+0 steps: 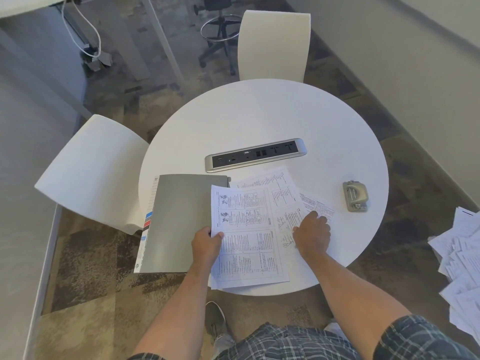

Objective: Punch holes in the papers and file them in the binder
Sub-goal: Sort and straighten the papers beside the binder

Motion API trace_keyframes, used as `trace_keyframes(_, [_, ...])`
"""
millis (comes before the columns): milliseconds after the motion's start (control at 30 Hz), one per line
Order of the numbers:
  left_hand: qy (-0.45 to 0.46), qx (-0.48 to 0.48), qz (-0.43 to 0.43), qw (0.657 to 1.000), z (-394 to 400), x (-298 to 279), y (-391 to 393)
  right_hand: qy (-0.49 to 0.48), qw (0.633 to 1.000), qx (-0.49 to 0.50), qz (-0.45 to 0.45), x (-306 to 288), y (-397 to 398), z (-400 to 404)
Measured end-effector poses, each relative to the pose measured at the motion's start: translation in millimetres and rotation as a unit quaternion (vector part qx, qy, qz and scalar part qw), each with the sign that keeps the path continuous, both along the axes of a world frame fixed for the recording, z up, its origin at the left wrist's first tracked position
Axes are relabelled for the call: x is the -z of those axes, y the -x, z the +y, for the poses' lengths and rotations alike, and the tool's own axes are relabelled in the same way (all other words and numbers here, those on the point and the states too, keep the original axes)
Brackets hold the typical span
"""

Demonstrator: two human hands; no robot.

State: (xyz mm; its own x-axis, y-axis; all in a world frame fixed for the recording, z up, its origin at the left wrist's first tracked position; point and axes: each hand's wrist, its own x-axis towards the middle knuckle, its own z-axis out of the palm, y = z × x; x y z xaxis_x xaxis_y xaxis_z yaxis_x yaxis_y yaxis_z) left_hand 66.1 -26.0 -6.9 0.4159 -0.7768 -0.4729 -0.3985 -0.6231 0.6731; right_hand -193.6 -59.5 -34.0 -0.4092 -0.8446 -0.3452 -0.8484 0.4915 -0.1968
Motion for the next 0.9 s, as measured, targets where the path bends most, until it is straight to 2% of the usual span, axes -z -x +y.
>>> trace_keyframes(200, [0.0,0.001,0.005,1.0,0,2,-1,-0.013,1.0,0.025,-0.014,-3,0,-3])
trace_keyframes(333, [0.001,-0.002,0.008,1.0,1,1,-2,0.013,0.999,0.021,-0.046,1,-5,4])
trace_keyframes(500, [-0.001,-0.008,0.009,1.0,3,2,-3,0.037,0.999,0.026,-0.002,1,-5,13])
trace_keyframes(767, [-0.005,-0.013,0.021,1.0,4,0,-5,-0.058,0.978,0.153,-0.132,-9,13,-21])
trace_keyframes(900, [-0.004,-0.012,0.029,0.999,4,-3,-5,-0.106,0.967,0.169,-0.161,-14,20,-32])
